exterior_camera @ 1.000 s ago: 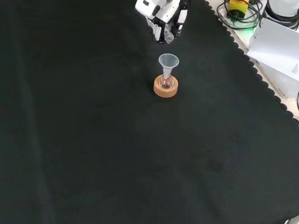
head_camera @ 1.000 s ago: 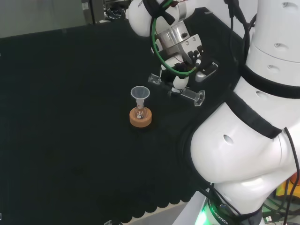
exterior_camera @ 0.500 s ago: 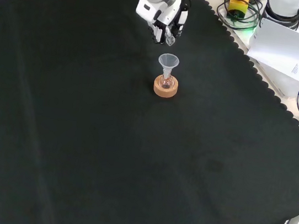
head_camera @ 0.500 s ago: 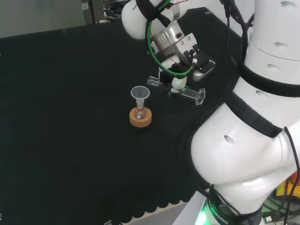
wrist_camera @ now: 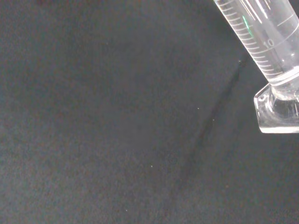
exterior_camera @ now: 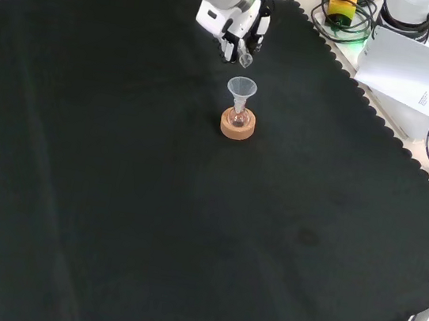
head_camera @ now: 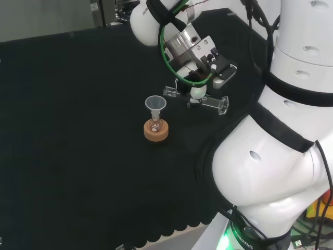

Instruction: Pour the water from the graduated cylinder into the round-bottom flask.

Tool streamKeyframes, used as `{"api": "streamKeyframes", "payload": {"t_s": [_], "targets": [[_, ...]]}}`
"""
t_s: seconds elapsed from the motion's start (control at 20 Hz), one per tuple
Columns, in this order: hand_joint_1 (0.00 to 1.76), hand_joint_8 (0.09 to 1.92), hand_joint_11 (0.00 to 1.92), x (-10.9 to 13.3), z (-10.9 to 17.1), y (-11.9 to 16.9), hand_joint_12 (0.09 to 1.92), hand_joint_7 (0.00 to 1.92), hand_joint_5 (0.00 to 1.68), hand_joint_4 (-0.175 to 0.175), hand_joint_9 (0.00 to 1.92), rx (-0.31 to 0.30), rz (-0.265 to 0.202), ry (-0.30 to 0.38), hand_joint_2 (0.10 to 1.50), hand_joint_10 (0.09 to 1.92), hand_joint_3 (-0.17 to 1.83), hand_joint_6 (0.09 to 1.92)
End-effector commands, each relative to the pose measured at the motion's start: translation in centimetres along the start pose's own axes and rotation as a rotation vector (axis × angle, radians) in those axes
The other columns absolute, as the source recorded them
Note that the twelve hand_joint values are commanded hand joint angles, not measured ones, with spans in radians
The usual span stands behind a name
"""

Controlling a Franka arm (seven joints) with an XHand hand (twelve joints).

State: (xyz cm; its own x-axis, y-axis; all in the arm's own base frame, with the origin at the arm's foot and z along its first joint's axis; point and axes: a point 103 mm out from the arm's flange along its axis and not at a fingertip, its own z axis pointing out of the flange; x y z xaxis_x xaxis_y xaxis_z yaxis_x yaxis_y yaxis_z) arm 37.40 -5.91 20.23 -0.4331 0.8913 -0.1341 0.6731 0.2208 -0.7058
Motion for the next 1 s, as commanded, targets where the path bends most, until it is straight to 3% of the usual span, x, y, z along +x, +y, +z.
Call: {"api": "streamKeyframes", "payload": {"t_s": [0.05,1.0], "targets": [[1.12,0.43,1.22,0.05,-0.07,-0.13,0.77,1.16,0.95,-0.113,1.36,0.032,0.015,-0.026,1.14,0.12,-0.01,1.07],[1.12,0.42,1.22,0.05,-0.89,-0.03,0.77,1.17,0.95,-0.111,1.37,0.115,0.040,-0.069,1.14,0.11,-0.01,1.07]]}}
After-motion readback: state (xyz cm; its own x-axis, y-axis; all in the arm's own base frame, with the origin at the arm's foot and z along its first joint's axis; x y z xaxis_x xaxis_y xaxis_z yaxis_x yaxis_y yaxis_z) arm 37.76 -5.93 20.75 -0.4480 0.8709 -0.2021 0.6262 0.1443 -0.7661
